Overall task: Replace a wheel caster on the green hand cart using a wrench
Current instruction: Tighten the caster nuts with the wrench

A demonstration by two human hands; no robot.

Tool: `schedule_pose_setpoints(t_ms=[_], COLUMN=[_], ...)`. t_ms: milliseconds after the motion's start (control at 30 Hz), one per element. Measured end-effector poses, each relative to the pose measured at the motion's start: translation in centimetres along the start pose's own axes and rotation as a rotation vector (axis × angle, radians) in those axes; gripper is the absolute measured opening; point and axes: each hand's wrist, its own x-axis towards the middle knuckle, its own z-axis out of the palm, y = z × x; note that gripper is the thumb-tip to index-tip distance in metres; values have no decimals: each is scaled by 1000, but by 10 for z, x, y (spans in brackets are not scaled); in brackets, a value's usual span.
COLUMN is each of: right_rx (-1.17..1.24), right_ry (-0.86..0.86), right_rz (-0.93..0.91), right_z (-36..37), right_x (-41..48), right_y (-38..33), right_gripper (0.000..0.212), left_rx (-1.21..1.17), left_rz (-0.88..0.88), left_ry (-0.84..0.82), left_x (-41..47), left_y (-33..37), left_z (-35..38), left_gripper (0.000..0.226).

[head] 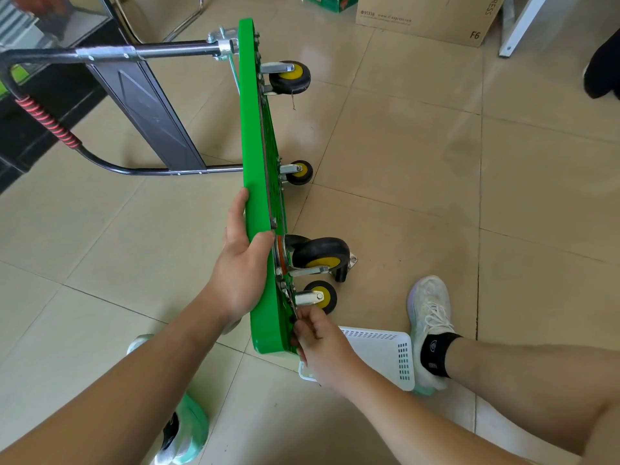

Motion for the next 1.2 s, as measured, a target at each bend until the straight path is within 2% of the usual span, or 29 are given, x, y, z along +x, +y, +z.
schedule_pose_setpoints(t_ms=[133, 300, 367, 567, 700, 767, 867, 967, 1067, 1133, 1200], right_rx=[-41, 29, 94, 92, 109, 119, 119, 98, 110, 116, 103], right_ry=[44, 278, 318, 344, 318, 316, 330, 360, 346, 333, 321], right_rz=[22, -35, -80, -247, -259, -240, -229, -271, -294, -299, -272], right_z=[-8, -13, -11, 1, 11, 12, 12, 11, 12, 12, 11], right_x=[-7, -6, 1, 18, 22, 23, 25, 30, 30, 30, 32], right_y=[5, 6, -3, -25, -30, -34, -34, -26, -24, -24, -26], right_gripper=[4, 10, 8, 6, 26, 11, 18, 40, 49, 44, 25], left_rx=[2, -1, 2, 8, 15, 17, 11, 10, 9, 11, 10], left_rz=[-1, -9, -10, -12, -5, -5, -8, -9, -7, -9, -13], left_ry=[4, -2, 2, 16, 14, 19, 20, 19, 21, 20, 21], left_x=[-1, -2, -1, -2, 0, 0, -1, -1, -1, -1, -2], left_y=[2, 2, 2, 2, 2, 2, 2, 2, 2, 2, 2], left_z=[0, 0, 0, 0, 1, 1, 1, 1, 1, 2, 2], left_gripper=[67, 69, 70, 72, 72, 72, 73, 72, 73, 71, 71])
